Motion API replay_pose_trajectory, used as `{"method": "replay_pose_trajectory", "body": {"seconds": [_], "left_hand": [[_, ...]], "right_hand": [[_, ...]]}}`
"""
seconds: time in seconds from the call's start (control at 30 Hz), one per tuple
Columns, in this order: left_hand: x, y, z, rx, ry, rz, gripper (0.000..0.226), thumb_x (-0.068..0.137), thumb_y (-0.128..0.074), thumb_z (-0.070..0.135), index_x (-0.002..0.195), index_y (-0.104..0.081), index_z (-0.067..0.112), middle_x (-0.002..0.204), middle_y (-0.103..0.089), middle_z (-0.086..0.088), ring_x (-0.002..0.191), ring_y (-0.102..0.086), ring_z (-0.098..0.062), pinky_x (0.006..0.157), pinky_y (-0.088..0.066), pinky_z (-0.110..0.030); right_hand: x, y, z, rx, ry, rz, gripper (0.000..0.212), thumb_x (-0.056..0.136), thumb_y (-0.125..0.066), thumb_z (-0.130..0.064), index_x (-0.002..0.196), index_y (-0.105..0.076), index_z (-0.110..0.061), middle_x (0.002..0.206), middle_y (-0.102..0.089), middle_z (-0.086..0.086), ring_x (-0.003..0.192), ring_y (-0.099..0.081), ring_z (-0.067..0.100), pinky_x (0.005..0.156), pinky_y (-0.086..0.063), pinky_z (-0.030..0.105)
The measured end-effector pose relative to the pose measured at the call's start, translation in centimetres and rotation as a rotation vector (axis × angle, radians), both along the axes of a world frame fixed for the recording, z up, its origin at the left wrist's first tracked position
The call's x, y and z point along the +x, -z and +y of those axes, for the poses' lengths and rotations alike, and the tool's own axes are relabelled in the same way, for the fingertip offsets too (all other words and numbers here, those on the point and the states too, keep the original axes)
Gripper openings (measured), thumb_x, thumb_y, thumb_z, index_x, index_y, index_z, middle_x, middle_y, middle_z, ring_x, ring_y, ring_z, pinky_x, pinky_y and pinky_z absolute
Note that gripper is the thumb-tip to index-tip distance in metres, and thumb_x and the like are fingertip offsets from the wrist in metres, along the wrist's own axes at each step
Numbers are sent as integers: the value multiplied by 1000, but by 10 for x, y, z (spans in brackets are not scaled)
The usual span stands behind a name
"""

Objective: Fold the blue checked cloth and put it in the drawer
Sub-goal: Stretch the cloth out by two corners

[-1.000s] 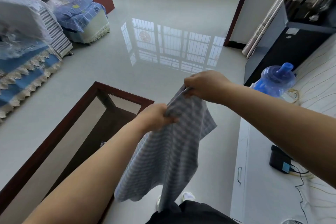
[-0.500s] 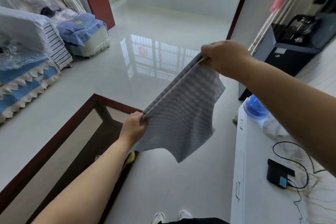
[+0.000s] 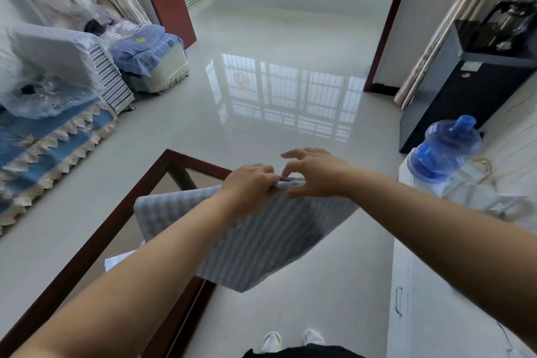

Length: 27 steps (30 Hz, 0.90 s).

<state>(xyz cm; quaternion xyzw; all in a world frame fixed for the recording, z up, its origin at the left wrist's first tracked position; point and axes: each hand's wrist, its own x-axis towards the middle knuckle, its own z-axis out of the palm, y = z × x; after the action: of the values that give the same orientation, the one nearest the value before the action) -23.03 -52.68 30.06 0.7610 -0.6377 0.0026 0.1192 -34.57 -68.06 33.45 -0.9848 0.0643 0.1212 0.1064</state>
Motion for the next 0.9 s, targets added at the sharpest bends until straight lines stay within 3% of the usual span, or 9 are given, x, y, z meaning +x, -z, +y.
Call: {"method": "replay_pose_trajectory", "body": {"seconds": [0.03, 0.1, 0.2, 0.27, 0.4, 0.5, 0.63, 0.77, 0.9], "left_hand": [[-4, -1, 1, 20, -34, 34, 23, 92, -54, 26, 102, -70, 13, 99, -67, -4, 91, -61, -26, 69, -44, -32], [-5, -4, 8, 34, -99, 115, 26, 93, -52, 27, 112, -67, 17, 107, -65, 0, 98, -58, -23, 75, -44, -32], [-1, -8, 22, 93, -155, 184, 24, 95, -52, 28, 110, -66, 17, 104, -62, 2, 93, -59, -21, 71, -42, -30], [-1, -8, 31, 124, -161, 225, 21, 94, -53, 27, 104, -67, 14, 101, -62, 0, 90, -60, -22, 71, -44, -33], [-7, 0, 43, 143, -147, 258, 22, 96, -51, 29, 109, -66, 20, 88, -54, 4, 80, -54, -17, 64, -39, -30], [-13, 7, 47, 118, -133, 257, 20, 96, -52, 29, 106, -66, 19, 84, -49, 6, 73, -50, -17, 62, -41, -34], [-11, 10, 48, 52, -194, 357, 25, 91, -59, 35, 78, -62, 14, 75, -52, 4, 65, -47, -15, 59, -43, -37], [-4, 8, 49, 129, -222, 492, 32, 85, -65, 39, 58, -52, 27, 71, -55, 3, 64, -47, -12, 61, -40, -32], [-3, 10, 44, 224, -254, 447, 32, 84, -64, 44, 66, -60, 17, 76, -62, -4, 67, -51, -13, 65, -40, -29]], "right_hand": [[5, 5, 12, 86, 22, -20, 45, 83, -59, -55, 119, -56, -28, 140, -46, -3, 128, -45, 22, 98, -37, 35], [9, 15, 24, 234, 113, -74, 43, 85, -61, -49, 117, -49, -23, 120, -58, -2, 108, -57, 24, 78, -40, 32], [5, 25, 31, 303, 119, -176, 43, 85, -61, -50, 112, -42, -23, 108, -64, 1, 92, -61, 30, 68, -40, 33], [4, 27, 36, 274, 86, -188, 38, 86, -61, -50, 110, -46, -25, 110, -65, 0, 93, -60, 28, 68, -36, 30], [6, 21, 39, 220, 0, -75, 29, 85, -59, -52, 105, -57, -31, 108, -66, -7, 97, -58, 18, 70, -35, 28], [8, 16, 38, 97, -84, -42, 25, 90, -55, -45, 99, -64, -24, 101, -68, -1, 94, -59, 22, 69, -38, 30], [11, 6, 35, -76, -119, -112, 26, 94, -49, -41, 98, -63, -19, 100, -67, 3, 93, -61, 25, 70, -41, 32], [10, 1, 33, -144, -140, -112, 25, 94, -48, -38, 97, -63, -18, 101, -66, 3, 95, -61, 26, 71, -43, 34], [8, -1, 26, -165, -85, -101, 23, 95, -47, -36, 98, -62, -18, 101, -65, 2, 97, -60, 25, 68, -38, 31]]}}
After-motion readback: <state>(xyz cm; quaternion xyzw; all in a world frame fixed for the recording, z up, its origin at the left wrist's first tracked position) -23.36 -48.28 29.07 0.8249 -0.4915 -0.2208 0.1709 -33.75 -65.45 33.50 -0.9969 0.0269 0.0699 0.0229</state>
